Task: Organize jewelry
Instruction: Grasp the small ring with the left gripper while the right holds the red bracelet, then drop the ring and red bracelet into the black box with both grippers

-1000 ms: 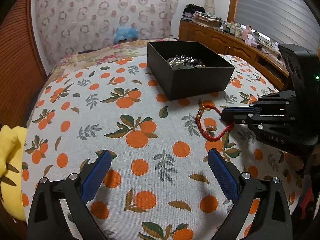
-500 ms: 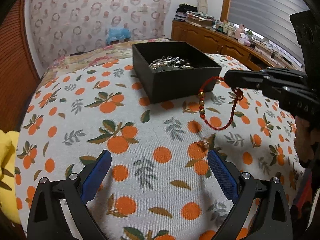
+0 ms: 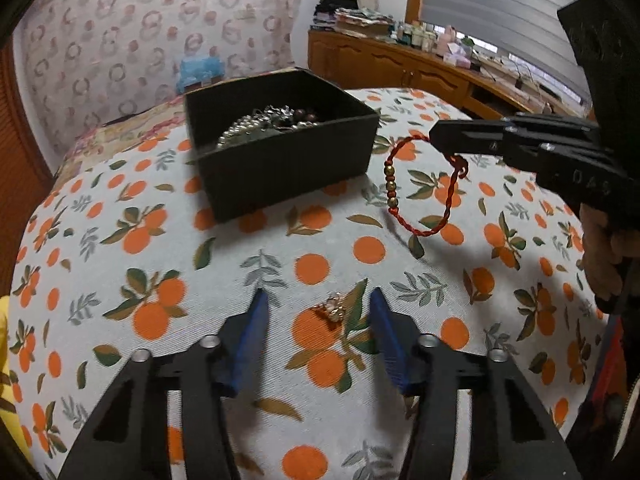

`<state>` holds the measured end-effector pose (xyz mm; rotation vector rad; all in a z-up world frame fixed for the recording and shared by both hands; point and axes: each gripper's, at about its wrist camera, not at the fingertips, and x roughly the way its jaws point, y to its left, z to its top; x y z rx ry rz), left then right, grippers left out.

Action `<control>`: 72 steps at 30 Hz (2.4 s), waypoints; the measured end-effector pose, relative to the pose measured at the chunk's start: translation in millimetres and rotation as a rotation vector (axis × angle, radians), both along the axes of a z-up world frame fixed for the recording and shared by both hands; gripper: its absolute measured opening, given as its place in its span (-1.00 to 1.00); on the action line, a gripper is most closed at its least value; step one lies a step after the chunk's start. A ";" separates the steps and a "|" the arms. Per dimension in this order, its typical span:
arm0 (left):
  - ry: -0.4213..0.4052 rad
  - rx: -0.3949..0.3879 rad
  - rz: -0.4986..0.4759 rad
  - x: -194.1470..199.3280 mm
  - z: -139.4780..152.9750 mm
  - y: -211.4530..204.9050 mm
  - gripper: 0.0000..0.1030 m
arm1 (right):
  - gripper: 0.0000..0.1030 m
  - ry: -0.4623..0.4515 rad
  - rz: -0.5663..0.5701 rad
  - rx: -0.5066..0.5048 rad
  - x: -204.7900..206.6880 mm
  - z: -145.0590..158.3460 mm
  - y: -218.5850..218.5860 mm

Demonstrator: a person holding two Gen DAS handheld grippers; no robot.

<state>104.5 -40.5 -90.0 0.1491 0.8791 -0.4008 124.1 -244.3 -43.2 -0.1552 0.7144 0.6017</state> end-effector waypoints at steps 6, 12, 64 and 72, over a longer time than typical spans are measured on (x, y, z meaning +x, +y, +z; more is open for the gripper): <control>-0.023 0.021 -0.002 -1.6 -0.3 -4.2 -0.72 | -0.95 -0.005 0.000 0.001 -1.5 -0.8 -3.5; -0.035 0.001 0.015 -4.8 3.9 -0.8 -0.72 | -0.95 -0.013 0.001 0.005 -1.3 2.6 -3.9; -0.165 -0.004 0.213 125.5 65.2 10.6 -0.72 | -0.84 -0.064 -0.013 0.060 55.1 28.3 12.3; -0.143 -0.003 0.250 140.8 56.4 17.0 -0.72 | -0.84 -0.061 -0.027 0.067 49.4 26.1 7.8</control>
